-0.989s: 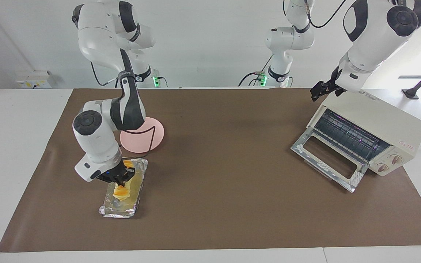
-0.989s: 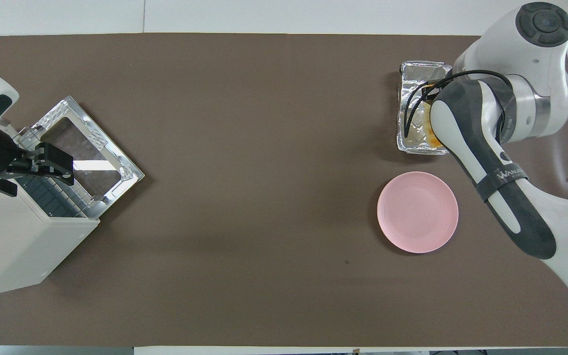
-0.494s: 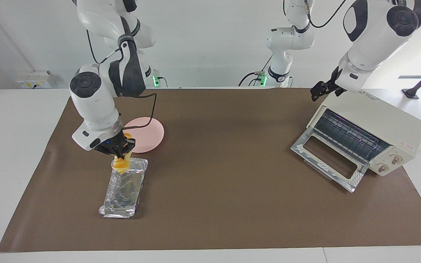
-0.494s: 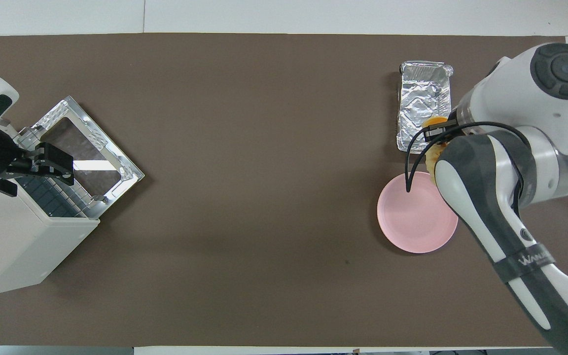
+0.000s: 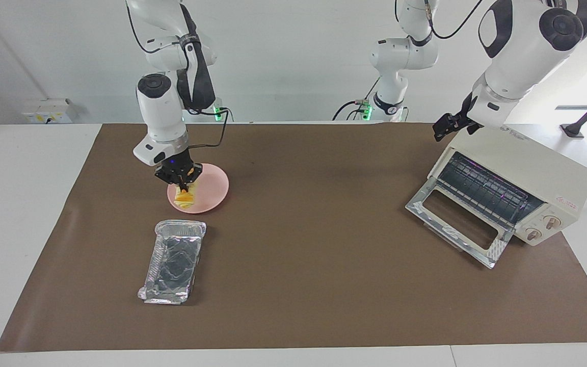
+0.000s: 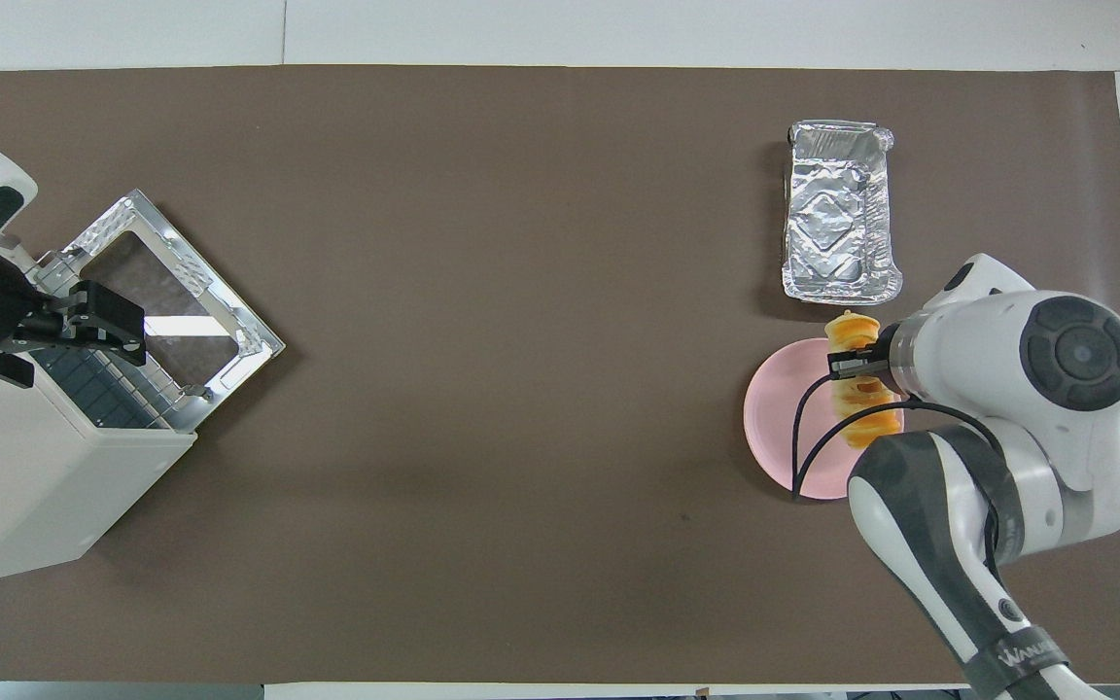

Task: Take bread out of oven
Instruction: 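Move the bread slices over the pink plate and lower them, then open the right gripper to release the bread onto the plate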

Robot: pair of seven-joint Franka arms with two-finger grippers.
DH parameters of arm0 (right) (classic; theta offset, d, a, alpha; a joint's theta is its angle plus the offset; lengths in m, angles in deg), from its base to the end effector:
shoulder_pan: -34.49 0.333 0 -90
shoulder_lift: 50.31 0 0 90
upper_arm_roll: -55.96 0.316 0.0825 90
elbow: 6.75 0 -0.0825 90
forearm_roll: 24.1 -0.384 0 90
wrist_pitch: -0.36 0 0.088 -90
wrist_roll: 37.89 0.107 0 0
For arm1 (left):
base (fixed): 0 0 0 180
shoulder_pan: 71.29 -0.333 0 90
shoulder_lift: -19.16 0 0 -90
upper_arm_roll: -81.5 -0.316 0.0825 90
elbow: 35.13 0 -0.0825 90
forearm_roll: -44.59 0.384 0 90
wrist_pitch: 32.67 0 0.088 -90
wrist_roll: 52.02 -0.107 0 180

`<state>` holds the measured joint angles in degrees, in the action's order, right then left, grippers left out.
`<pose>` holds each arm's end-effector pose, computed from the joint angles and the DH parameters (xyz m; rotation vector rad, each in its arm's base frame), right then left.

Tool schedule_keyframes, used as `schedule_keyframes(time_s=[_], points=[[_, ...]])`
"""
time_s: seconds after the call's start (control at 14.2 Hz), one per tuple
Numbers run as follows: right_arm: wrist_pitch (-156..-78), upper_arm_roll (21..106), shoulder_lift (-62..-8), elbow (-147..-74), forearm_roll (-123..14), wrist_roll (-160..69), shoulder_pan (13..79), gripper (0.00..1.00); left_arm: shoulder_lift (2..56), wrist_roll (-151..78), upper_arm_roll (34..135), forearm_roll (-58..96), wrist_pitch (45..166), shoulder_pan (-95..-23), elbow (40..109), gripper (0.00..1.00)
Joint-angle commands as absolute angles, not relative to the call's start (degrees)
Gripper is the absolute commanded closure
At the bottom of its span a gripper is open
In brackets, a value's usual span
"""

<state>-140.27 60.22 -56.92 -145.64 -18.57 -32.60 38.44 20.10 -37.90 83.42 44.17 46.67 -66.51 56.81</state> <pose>0.4828 0.0697 0.3659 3.0695 0.1864 0.2354 0.5321 -0.0633 0.5861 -3.0791 -0.1988 0.3624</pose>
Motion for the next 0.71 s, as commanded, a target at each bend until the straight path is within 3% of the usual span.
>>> schedule_keyframes(time_s=[0.0, 0.28, 0.35, 0.42, 0.49, 0.64], points=[[-147.37, 60.44, -58.93, -152.11, -19.0, -31.56, 38.36, 1.0, 19.42, -38.05, 83.43, 43.54, 46.96, -66.89, 57.51, 0.0], [-147.91, 60.53, -58.48, -152.29, -19.0, -28.33, 38.71, 1.0, 19.42, -38.05, 83.43, 43.62, 46.96, -66.89, 57.6, 0.0], [-147.73, 60.53, -58.48, -152.29, -19.0, -26.74, 39.58, 0.6, 19.42, -38.13, 83.43, 43.54, 46.96, -66.89, 57.51, 0.0], [-147.56, 60.44, -58.48, -152.29, -19.0, -26.29, 40.2, 0.26, 19.42, -38.13, 83.52, 43.54, 46.96, -66.89, 57.51, 0.0], [-147.47, 60.44, -58.48, -152.21, -19.0, -25.59, 40.29, 0.0, 19.42, -38.13, 83.43, 43.62, 46.96, -66.89, 57.51, 0.0], [-147.29, 60.44, -58.48, -152.12, -19.0, -24.88, 40.29, 0.0, 19.42, -38.05, 83.43, 43.54, 46.96, -66.89, 57.51, 0.0]])
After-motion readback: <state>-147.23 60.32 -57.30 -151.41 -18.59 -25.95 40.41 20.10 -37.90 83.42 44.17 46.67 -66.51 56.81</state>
